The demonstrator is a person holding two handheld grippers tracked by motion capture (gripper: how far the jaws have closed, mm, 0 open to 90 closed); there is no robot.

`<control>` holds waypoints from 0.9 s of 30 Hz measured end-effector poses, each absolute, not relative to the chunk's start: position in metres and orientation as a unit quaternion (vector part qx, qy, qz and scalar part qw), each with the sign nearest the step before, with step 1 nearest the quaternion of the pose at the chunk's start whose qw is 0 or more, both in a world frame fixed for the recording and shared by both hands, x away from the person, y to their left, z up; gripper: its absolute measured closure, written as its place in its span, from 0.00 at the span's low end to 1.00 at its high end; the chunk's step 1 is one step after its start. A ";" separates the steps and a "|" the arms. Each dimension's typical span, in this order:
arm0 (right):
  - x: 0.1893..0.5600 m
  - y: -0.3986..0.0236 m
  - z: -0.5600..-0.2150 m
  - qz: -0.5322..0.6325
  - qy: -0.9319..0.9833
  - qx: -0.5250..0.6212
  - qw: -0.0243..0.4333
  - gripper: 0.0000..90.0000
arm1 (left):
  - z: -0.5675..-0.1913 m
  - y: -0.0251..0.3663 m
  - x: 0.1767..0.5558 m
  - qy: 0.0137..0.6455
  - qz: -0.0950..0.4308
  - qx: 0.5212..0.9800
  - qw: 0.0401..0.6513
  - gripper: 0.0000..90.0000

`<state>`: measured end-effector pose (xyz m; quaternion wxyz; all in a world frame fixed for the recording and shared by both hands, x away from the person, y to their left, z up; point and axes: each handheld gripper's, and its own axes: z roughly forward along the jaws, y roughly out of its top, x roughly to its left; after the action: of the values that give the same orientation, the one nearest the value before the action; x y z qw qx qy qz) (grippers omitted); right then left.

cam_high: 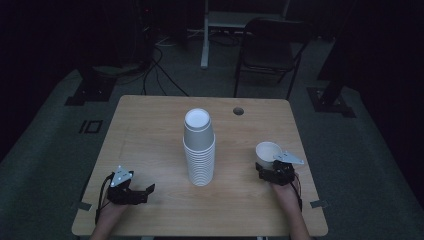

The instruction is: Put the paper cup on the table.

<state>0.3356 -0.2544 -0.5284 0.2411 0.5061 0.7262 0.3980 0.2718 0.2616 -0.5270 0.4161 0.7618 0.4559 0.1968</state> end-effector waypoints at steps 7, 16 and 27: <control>0.339 -0.254 -0.540 0.392 0.725 0.517 0.233 0.22 | -0.528 0.263 0.272 0.458 0.197 0.760 0.417 0.00; 0.338 -0.254 -0.543 0.395 0.728 0.513 0.227 0.19 | -0.532 0.264 0.272 0.460 0.196 0.761 0.413 0.00; 0.320 -0.265 -0.535 0.413 0.723 0.505 0.227 0.11 | -0.533 0.263 0.271 0.456 0.201 0.767 0.404 0.00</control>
<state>0.3205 -0.2645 -0.5355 0.2269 0.5054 0.7231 0.4125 0.2714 0.2629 -0.5328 0.4040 0.7673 0.4556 0.2009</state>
